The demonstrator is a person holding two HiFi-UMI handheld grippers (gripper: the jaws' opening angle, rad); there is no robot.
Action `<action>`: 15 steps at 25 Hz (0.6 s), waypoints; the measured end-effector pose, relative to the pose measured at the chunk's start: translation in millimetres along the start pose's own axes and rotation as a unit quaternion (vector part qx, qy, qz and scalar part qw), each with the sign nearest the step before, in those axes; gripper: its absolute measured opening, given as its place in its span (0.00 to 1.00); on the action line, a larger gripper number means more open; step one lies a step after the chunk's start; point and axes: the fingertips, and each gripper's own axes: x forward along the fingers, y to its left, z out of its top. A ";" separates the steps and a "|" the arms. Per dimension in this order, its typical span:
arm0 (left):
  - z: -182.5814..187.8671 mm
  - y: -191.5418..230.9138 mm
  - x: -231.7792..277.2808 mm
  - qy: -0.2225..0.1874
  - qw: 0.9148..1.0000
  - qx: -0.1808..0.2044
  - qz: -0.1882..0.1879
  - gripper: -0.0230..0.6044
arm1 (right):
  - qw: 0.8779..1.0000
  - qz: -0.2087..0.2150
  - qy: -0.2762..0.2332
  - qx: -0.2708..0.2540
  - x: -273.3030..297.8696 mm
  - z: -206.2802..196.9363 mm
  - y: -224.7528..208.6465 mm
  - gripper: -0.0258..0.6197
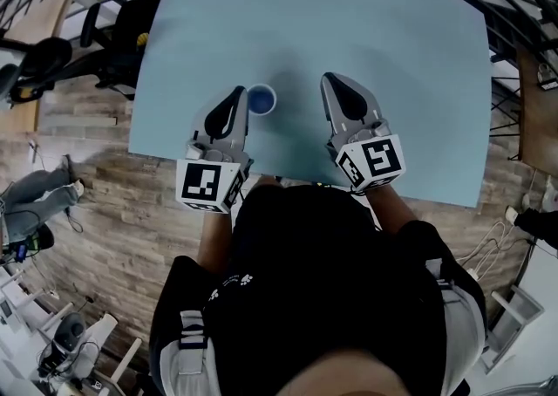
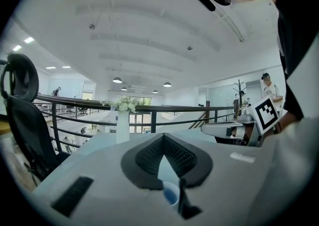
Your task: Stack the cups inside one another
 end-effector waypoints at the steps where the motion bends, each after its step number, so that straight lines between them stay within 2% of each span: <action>1: -0.3 0.3 -0.3 0.000 1.000 0.000 0.000 0.03 | 1.000 0.000 -0.001 0.001 0.8 0.6 1.2 0.06; 15: -0.5 -1.0 -0.3 0.001 1.000 0.001 0.001 0.03 | 1.000 0.018 0.005 -0.009 1.6 2.0 6.4 0.06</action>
